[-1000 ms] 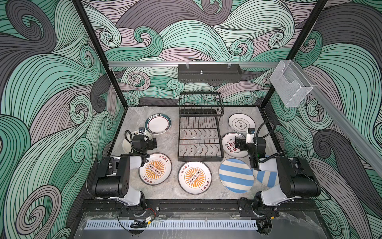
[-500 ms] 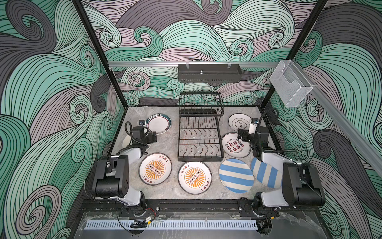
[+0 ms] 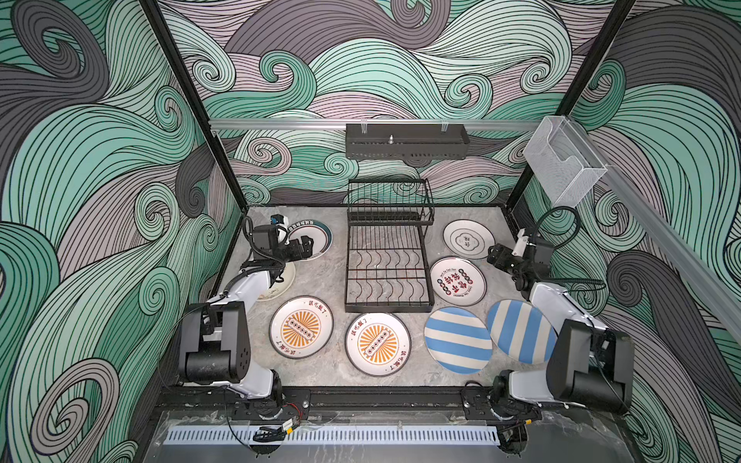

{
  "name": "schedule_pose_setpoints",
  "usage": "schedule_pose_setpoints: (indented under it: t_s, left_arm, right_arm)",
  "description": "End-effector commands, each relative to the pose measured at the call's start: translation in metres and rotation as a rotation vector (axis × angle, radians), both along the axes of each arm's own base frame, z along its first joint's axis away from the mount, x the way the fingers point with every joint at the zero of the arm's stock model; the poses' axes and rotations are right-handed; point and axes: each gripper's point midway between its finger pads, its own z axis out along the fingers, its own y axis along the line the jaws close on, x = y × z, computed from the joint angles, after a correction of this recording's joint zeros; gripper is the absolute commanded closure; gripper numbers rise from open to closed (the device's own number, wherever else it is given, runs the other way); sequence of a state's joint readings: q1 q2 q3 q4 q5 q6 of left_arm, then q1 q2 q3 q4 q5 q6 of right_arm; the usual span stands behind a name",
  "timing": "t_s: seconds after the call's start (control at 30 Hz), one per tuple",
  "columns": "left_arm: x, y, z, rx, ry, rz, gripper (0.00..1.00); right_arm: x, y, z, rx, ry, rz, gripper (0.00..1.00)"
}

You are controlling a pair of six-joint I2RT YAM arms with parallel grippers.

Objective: Load plates into a dish rack
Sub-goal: Pick up the plate from the top-right of the table.

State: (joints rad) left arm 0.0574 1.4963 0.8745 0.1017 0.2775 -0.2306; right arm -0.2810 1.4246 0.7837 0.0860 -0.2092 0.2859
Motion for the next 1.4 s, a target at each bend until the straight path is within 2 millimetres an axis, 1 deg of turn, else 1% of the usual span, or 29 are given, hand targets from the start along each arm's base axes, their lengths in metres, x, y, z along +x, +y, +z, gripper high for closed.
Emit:
schedule_pose_setpoints:
  t_s: [0.0,0.1,0.13,0.17,0.2,0.27,0.37,0.47,0.73,0.9,1.1,1.23,1.37]
  left_arm:
    - [-0.005,-0.003,0.018,-0.026,-0.055,0.009,0.01]
    - [-0.006,-0.011,0.023,-0.068,-0.055,0.002,0.01]
    - [-0.007,-0.017,0.024,-0.084,-0.055,-0.014,0.01]
    - [-0.010,-0.024,0.036,-0.092,-0.086,-0.039,0.01]
    - [-0.012,-0.030,0.038,-0.092,-0.094,-0.059,0.01]
    - [-0.019,-0.041,0.041,-0.087,-0.103,-0.097,0.01]
    - [-0.027,-0.052,0.042,-0.115,-0.113,-0.132,0.01]
    - [-0.030,-0.058,0.046,-0.150,-0.127,-0.146,0.01]
    - [-0.032,-0.059,0.056,-0.158,-0.134,-0.152,0.01]
    - [-0.031,-0.058,0.055,-0.163,-0.107,-0.140,0.01]
    - [-0.035,-0.055,0.056,-0.141,-0.116,-0.127,0.01]
    - [-0.036,-0.053,0.055,-0.123,-0.110,-0.125,0.02]
    - [-0.038,-0.053,0.054,-0.119,-0.111,-0.127,0.01]
  right_arm:
    - [0.005,0.003,-0.019,0.191,0.042,-0.002,0.21]
    - [0.011,-0.009,-0.036,0.294,0.065,-0.042,0.22]
    - [0.014,-0.013,-0.040,0.327,0.062,-0.051,0.24]
    - [0.019,-0.014,-0.043,0.349,0.062,-0.049,0.25]
    - [0.021,-0.014,-0.047,0.360,0.070,-0.049,0.25]
    - [0.028,-0.014,-0.052,0.379,0.080,-0.041,0.25]
    - [0.037,-0.016,-0.056,0.395,0.085,-0.041,0.26]
    - [0.044,-0.020,-0.061,0.404,0.094,-0.049,0.26]
    - [0.055,-0.021,-0.079,0.443,0.135,-0.054,0.27]
    - [0.058,-0.019,-0.087,0.468,0.154,-0.053,0.28]
    - [0.064,-0.010,-0.096,0.504,0.177,-0.026,0.32]
    - [0.068,-0.008,-0.101,0.528,0.182,-0.022,0.33]
    - [0.067,-0.009,-0.105,0.525,0.192,-0.029,0.34]
